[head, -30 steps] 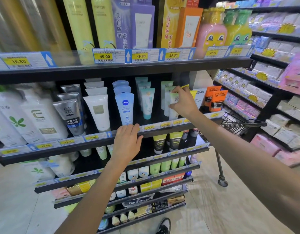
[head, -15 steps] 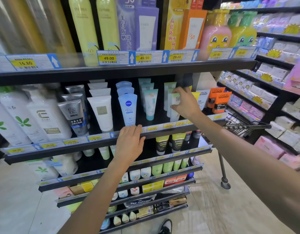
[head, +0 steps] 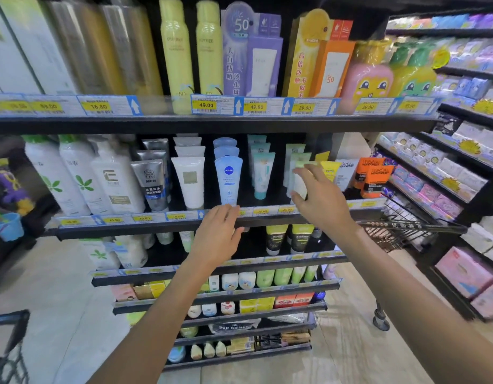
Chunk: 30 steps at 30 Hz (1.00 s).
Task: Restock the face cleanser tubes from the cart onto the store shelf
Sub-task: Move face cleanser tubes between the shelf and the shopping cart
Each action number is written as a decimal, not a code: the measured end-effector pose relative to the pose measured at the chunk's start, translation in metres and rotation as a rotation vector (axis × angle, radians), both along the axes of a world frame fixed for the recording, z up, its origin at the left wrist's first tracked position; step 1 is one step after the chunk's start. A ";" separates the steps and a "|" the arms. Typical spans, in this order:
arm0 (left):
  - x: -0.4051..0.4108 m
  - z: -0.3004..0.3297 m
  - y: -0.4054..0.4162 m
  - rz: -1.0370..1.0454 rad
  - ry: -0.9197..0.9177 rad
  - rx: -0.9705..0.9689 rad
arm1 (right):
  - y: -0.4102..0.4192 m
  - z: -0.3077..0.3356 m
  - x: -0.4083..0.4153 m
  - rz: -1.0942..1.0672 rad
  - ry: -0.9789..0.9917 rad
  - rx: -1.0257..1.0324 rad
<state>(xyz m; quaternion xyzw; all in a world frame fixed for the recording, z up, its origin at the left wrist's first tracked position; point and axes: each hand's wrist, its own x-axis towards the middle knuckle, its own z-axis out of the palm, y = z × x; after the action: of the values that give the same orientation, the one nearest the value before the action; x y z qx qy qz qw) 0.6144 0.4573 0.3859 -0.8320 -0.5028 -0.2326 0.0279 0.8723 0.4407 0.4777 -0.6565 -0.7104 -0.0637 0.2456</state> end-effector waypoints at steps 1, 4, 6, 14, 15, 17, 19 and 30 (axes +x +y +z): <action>-0.005 0.002 -0.009 0.022 0.001 0.010 | -0.008 -0.001 -0.007 0.033 0.004 -0.010; -0.025 0.008 -0.045 0.103 0.021 0.021 | -0.029 -0.008 -0.032 0.127 -0.007 -0.067; -0.040 0.011 -0.073 0.190 0.013 0.023 | -0.044 -0.015 -0.049 0.194 -0.019 -0.118; -0.128 -0.016 -0.224 0.570 -0.008 -0.150 | -0.113 -0.069 -0.153 0.470 -0.022 -0.298; -0.142 -0.022 -0.246 0.604 -0.011 -0.155 | -0.126 -0.074 -0.171 0.509 -0.018 -0.307; -0.171 -0.031 -0.288 0.684 -0.023 -0.171 | -0.149 -0.084 -0.207 0.604 -0.027 -0.320; -0.199 -0.038 -0.326 0.764 -0.040 -0.202 | -0.169 -0.091 -0.244 0.695 -0.053 -0.343; -0.347 -0.070 -0.480 1.135 -0.197 -0.340 | -0.273 -0.119 -0.468 1.055 -0.171 -0.458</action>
<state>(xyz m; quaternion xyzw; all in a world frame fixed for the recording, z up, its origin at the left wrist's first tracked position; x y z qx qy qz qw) 0.2678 -0.0229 0.3161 -0.4010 -0.8988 -0.1739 -0.0324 0.4038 0.1675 0.3591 -0.2425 -0.9545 0.1697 0.0376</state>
